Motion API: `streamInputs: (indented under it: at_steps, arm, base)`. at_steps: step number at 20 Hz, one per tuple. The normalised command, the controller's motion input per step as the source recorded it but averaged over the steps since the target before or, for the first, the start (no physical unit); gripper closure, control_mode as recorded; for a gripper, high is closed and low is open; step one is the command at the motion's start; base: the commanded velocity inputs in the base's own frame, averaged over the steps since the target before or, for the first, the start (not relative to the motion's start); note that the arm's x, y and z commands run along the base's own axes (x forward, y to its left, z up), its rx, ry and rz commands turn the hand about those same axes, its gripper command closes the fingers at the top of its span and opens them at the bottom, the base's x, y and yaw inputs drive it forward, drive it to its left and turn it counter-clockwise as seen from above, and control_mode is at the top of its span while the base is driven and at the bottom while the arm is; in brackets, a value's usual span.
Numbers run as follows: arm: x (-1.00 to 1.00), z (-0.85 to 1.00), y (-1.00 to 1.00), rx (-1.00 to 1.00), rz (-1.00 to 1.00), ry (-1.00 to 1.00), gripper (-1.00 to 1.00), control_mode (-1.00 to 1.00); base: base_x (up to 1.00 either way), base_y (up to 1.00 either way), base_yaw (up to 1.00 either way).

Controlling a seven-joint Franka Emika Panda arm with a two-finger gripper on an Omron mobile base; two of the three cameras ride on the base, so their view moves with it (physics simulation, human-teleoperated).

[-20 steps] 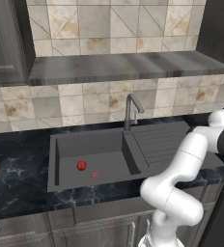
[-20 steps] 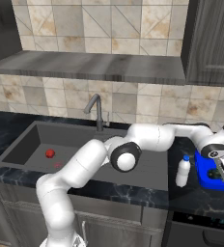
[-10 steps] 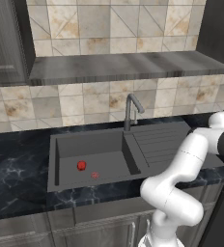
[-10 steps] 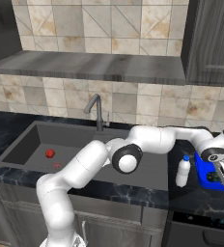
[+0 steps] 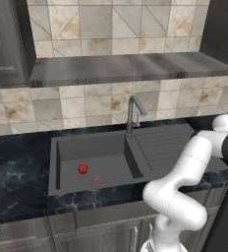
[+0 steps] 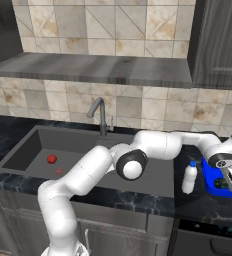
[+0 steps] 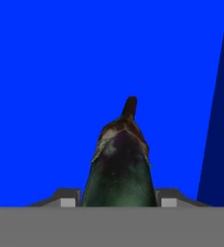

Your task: Pick up all produce items and place them in the sink. Turn on the sink faucet to wash them. Then turn the sink off and put them in the tray.

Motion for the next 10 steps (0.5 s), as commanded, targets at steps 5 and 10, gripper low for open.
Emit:
streamInputs:
  at_steps: [5,10]
  arm:
    - [0.00,-0.01,0.00,0.01,0.02,0.00,-1.00,-1.00]
    - [-0.01,0.06,0.01,0.00,0.00,-0.01,-1.00,-1.00]
  base:
    - [0.00,0.00,0.00]
    - [0.00,0.00,0.00]
